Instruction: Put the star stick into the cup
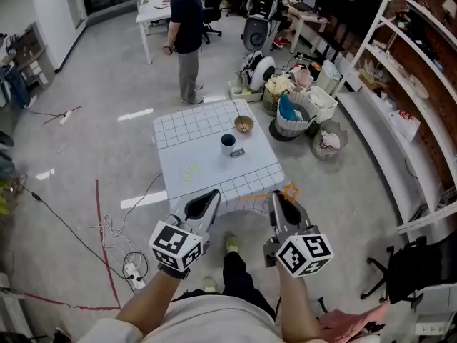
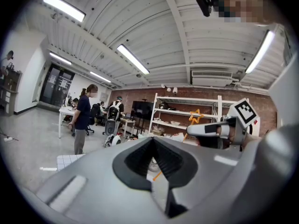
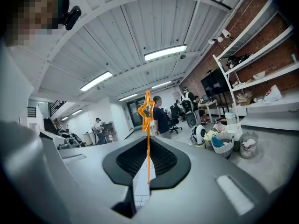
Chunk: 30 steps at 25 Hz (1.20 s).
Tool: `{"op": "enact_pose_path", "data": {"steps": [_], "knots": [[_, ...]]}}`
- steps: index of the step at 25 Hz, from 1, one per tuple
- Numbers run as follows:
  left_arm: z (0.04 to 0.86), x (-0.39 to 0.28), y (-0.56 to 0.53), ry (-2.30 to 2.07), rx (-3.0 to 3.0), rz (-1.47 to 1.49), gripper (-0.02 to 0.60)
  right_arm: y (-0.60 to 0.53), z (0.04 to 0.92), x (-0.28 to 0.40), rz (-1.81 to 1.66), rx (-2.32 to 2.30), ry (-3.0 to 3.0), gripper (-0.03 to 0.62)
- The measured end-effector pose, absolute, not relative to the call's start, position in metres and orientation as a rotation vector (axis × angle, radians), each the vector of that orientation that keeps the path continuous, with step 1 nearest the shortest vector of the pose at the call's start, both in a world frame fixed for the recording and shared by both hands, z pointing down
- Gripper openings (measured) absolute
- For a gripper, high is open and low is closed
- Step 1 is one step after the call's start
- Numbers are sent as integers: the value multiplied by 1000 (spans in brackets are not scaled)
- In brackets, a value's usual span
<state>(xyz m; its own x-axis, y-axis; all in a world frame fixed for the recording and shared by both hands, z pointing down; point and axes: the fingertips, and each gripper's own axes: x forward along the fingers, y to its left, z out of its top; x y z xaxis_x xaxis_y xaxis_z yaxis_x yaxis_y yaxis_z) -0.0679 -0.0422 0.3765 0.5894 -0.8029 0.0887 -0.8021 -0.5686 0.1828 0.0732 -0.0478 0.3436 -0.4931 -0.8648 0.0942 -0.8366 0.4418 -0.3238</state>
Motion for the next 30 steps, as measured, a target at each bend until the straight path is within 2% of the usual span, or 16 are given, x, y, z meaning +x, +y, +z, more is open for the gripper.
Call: {"op": "enact_pose_path", "data": {"steps": [16,30], "knots": [[381,-78,-220,-1515,2487,-19,6,-253,356,61,-568,-1369,2735,28],[426,-90,-309,-1563,2389,51,6,-356,408,43,-660,-1348,2804,28]]}}
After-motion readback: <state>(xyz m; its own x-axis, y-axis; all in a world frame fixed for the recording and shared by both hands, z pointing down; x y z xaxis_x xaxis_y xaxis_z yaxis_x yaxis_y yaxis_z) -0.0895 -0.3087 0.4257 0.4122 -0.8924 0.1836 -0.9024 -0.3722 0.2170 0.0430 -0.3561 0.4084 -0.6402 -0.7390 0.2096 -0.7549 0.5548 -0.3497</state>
